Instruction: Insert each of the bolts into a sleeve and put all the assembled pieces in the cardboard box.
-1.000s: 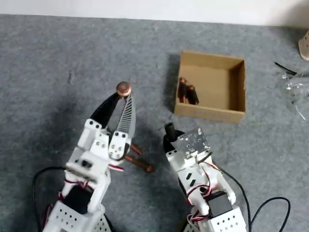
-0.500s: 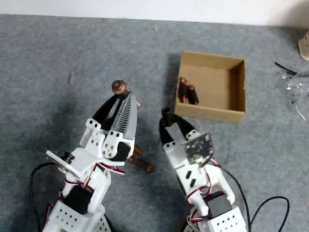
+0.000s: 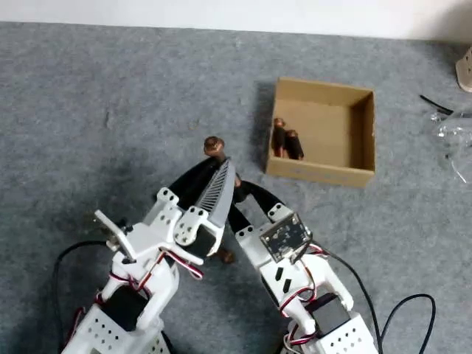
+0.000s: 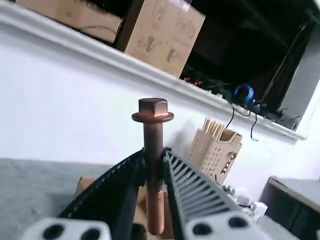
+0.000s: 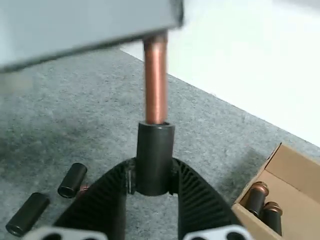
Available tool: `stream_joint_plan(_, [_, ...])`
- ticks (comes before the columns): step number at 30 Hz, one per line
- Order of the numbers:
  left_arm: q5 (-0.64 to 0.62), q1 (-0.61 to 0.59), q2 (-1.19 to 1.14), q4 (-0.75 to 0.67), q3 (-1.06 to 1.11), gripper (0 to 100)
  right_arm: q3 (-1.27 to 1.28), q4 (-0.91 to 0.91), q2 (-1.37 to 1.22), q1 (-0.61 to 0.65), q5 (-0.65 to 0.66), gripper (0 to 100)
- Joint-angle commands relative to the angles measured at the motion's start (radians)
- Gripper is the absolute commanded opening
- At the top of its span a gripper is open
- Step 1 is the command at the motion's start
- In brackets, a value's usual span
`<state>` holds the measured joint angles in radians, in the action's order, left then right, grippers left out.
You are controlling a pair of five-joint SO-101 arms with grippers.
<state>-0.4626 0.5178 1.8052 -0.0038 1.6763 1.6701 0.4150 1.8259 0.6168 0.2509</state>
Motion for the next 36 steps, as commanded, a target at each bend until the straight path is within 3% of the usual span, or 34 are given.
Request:
stream_joint_plan(1, [0.000, -0.024, 0.015, 0.026, 0.019, 1, 0.130, 0.005, 0.012, 0.016, 0.021, 0.5])
stream_joint_plan(7, [-0.005, -0.096, 0.010, 0.028, 0.019, 1, 0.130, 0.005, 0.012, 0.016, 0.021, 0.5])
stream_joint_plan(16, [-0.005, -0.067, 0.008, 0.115, 0.019, 1, 0.128, 0.008, 0.012, 0.019, 0.021, 0.5])
stream_joint_plan(30, [-0.009, -0.036, 0.007, 0.118, 0.019, 1, 0.131, 0.010, 0.012, 0.056, 0.023, 0.5])
stream_joint_plan(36, [-0.110, -0.025, 0.007, 0.221, 0.019, 1, 0.128, 0.005, 0.013, 0.028, 0.023, 0.5])
